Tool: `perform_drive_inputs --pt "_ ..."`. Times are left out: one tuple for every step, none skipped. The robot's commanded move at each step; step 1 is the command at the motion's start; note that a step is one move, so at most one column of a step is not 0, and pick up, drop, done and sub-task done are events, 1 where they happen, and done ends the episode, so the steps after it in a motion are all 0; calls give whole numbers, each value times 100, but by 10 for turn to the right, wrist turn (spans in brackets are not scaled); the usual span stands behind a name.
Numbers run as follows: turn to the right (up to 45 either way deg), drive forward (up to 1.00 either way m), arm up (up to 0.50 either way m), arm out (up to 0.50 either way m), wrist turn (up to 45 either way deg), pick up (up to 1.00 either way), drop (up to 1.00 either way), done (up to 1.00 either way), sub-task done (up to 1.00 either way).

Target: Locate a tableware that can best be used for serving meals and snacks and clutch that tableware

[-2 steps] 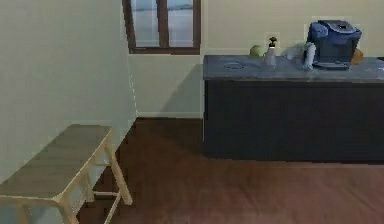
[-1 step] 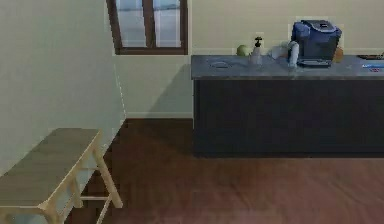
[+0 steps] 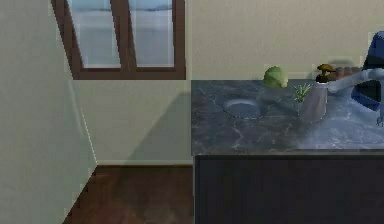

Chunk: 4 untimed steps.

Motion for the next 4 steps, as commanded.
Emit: perform_drive_inputs --pt "60 0 0 0 0 0 0 0 0" --pt "0 25 0 0 0 0 0 0 0" --pt "-450 0 0 0 0 0 0 0 0" --pt "-300 0 0 0 0 0 0 0 0"
